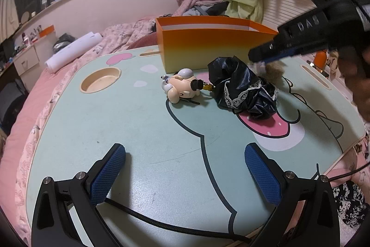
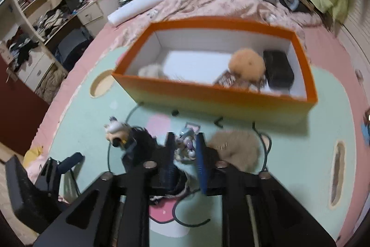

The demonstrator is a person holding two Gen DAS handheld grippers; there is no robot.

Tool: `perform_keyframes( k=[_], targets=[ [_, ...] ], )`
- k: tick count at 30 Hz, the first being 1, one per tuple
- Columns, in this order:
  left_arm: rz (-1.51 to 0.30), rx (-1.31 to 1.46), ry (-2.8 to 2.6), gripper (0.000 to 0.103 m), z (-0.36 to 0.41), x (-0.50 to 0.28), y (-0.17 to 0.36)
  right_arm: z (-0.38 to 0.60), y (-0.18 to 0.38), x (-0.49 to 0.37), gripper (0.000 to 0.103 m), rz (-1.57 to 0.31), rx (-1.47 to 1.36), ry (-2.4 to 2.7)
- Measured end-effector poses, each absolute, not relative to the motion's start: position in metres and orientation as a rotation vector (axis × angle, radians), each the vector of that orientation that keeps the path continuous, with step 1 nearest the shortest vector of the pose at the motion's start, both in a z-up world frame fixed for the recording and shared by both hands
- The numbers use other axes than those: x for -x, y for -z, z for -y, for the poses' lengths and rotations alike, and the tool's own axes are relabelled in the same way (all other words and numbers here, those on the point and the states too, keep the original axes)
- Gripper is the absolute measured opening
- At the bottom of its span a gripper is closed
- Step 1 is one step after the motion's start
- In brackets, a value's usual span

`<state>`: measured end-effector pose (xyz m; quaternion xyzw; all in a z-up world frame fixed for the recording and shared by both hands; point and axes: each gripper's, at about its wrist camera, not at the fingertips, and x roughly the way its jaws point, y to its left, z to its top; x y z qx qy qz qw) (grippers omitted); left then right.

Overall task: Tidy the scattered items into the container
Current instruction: 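Carry the bead charm out and set it beside the black cloth, right gripper, then reach into the box and grasp the white fluffy pom-pom with the left gripper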

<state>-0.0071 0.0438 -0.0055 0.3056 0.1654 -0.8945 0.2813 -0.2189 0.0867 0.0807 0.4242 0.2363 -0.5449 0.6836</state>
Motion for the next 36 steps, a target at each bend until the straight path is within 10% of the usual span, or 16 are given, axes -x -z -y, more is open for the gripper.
perform_keyframes(
  k=[15,18,20,22,36],
  targets=[
    [-0.447,-0.815,2.391,0.103,-0.044,0.008,0.006,-0.176,-0.038,0.218,0.03,-0.461,-0.815,1.404],
    [-0.45,-0.813,2.391,0.103,-0.043,0.007,0.006,-0.177,-0.036,0.213,0.052,-0.487,-0.759,1.462],
    [-0.45,-0.813,2.39,0.103,-0.043,0.008,0.006,-0.174,-0.033,0.208,0.088,-0.526,-0.728,1.477],
    [-0.45,-0.813,2.389,0.103,-0.043,0.008,0.006,-0.173,-0.029,0.208,0.096,-0.512,-0.713,1.472],
    [-0.547,-0.893,2.556,0.103,0.026,0.046,-0.134,-0.173,-0.025,0.211,0.1,-0.486,-0.703,1.467]
  ],
)
